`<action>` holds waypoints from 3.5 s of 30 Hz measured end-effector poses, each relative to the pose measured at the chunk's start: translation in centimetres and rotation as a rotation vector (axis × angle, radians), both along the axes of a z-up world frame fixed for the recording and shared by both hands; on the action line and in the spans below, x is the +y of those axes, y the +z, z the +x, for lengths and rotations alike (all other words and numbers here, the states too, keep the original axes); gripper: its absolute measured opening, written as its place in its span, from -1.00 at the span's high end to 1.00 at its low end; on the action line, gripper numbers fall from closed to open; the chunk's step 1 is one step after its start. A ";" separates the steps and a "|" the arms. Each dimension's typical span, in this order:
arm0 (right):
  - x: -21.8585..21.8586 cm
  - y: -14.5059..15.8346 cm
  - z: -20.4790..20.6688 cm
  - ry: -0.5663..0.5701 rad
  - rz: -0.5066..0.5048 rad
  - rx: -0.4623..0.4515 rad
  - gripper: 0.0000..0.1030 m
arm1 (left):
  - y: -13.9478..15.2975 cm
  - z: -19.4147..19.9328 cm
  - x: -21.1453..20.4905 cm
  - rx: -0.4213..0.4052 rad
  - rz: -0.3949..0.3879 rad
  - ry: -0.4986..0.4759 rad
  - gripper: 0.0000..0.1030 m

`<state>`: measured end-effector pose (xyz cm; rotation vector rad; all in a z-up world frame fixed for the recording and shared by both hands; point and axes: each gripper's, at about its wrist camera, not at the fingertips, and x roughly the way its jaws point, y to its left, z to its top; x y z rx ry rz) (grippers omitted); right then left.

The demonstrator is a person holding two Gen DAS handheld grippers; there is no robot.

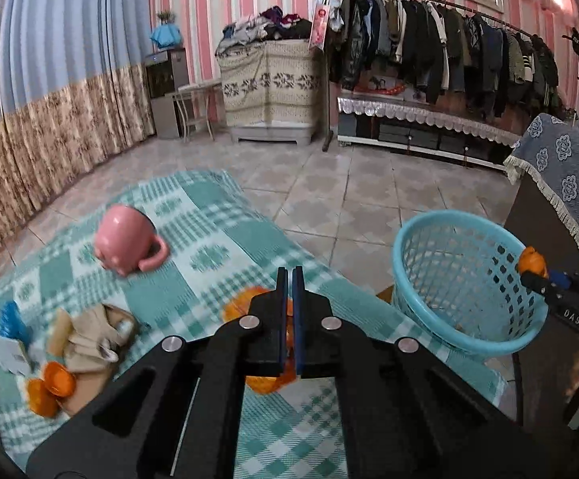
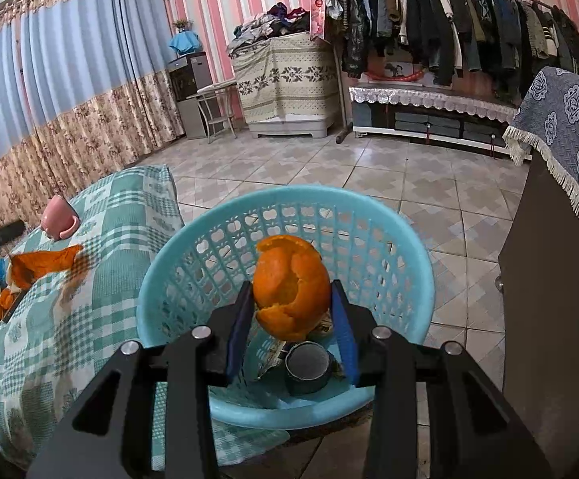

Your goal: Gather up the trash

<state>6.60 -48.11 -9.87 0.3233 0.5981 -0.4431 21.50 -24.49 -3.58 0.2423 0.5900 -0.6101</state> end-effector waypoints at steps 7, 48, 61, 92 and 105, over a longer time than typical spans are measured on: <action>-0.1 -0.1 -0.2 0.002 0.005 -0.005 0.25 | -2.7 3.1 1.9 0.127 -0.014 0.083 0.98; -6.5 3.5 -3.3 -0.104 -0.028 -0.027 0.25 | 2.2 -3.6 -22.1 0.043 -0.018 -0.297 0.99; -4.6 2.3 -1.1 -0.051 -0.032 0.037 0.25 | -1.6 1.2 -20.3 0.034 0.063 -0.160 -0.50; 5.6 2.5 5.2 -0.098 -0.104 0.035 -0.91 | 1.5 0.0 9.6 -0.069 -0.073 0.271 -0.90; 17.8 3.6 10.6 0.191 -0.137 -0.017 -0.92 | -2.8 0.5 21.0 -0.031 -0.022 0.467 -0.90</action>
